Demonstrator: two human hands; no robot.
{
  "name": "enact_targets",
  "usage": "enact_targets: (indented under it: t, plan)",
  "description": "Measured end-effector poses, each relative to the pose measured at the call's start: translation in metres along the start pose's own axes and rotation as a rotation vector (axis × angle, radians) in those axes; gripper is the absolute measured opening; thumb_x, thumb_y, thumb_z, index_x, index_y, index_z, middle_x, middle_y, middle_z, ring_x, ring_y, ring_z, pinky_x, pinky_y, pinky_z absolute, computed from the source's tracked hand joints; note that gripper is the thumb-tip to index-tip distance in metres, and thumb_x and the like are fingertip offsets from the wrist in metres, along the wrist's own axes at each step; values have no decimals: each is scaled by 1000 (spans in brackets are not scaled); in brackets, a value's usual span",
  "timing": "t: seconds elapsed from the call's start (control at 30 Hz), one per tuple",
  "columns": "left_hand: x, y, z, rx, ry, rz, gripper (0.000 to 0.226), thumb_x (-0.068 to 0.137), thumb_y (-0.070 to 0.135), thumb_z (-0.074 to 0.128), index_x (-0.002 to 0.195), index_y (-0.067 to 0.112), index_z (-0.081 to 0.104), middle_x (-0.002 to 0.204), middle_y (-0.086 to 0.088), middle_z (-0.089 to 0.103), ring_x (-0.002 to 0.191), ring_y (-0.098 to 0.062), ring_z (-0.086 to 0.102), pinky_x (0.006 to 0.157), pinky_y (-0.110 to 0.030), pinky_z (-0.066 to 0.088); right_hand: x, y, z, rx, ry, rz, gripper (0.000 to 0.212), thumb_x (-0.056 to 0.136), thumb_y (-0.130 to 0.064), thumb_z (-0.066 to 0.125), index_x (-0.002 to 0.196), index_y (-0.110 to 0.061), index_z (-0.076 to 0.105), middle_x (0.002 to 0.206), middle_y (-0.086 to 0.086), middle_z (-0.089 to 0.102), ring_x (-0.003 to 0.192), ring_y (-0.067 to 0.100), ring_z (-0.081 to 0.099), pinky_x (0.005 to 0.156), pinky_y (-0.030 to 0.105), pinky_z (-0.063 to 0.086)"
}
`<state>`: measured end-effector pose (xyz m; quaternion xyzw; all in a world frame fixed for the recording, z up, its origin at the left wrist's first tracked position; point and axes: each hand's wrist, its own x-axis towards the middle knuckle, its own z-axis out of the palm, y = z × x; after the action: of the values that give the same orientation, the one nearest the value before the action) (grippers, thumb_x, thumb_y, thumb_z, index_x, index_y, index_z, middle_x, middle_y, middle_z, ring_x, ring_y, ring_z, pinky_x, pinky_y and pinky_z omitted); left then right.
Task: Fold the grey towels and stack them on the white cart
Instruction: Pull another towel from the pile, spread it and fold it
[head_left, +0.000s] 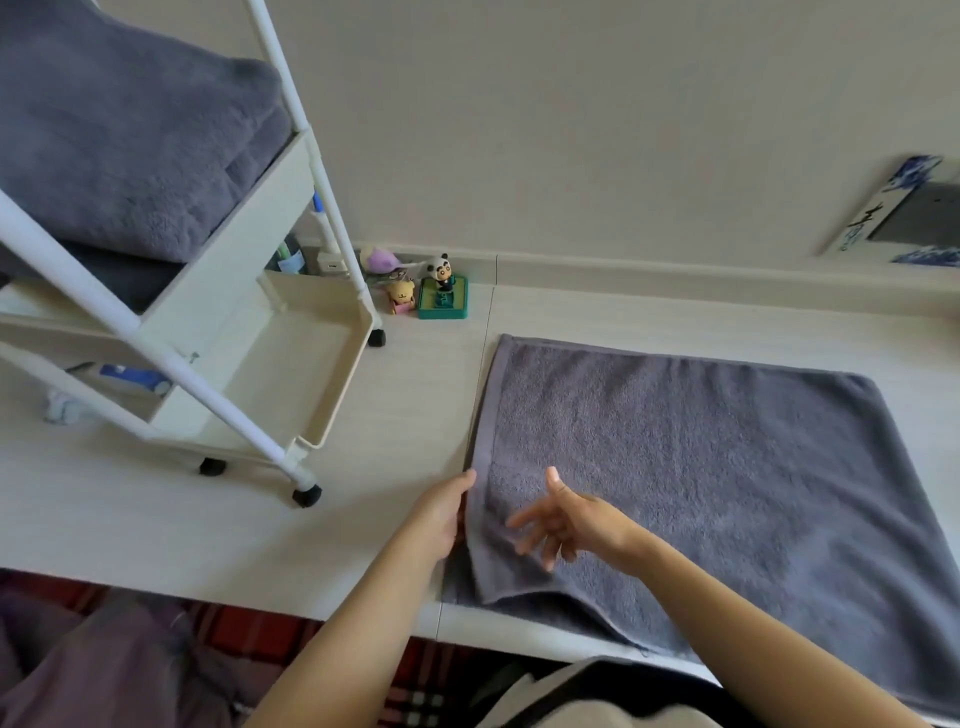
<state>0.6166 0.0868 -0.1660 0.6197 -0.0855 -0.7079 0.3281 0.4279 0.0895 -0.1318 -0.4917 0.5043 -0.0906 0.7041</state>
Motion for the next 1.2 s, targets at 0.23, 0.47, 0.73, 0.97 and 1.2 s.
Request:
enact_targets:
  t: [0.23, 0.47, 0.73, 0.97, 1.2]
  plan:
    - [-3, -20, -23, 470, 67, 139, 14, 91, 28, 60, 95, 15, 61, 98, -11, 63, 92, -26, 60, 76, -32, 47, 4, 14, 14, -44, 143, 6, 62, 100, -48, 19, 103, -9, 67, 90, 10, 70, 63, 16, 60, 52, 19, 43]
    - [-19, -31, -15, 939, 541, 698, 16, 97, 20, 45, 86, 10, 52, 84, -10, 62, 77, -30, 56, 60, -32, 32, 11, 33, 12, -430, 459, -119, 36, 101, -34, 34, 108, -18, 66, 105, 2, 62, 99, 16, 54, 91, 30, 40]
    - [-16, -34, -11, 1298, 559, 710, 26, 100, 28, 38, 107, 5, 48, 107, -14, 56, 93, -37, 59, 69, -39, 42, 8, 61, 10, -982, 654, -170, 68, 83, -59, 12, 131, -33, 52, 135, 0, 45, 123, 28, 38, 100, 41, 28]
    - [-1, -20, -13, 1379, 559, 695, 21, 98, 10, 36, 118, 5, 40, 104, -14, 67, 91, -36, 63, 62, -32, 34, 14, 63, 2, -1049, 757, -82, 64, 88, -54, 17, 141, -27, 42, 150, 9, 35, 137, 35, 29, 112, 50, 18]
    - [10, -9, -17, 1633, 598, 565, 25, 99, 16, 35, 123, 11, 40, 96, -11, 69, 88, -32, 66, 61, -32, 38, 20, 66, 1, -1109, 734, -41, 64, 92, -57, 15, 140, -26, 44, 145, 14, 41, 134, 37, 36, 110, 48, 10]
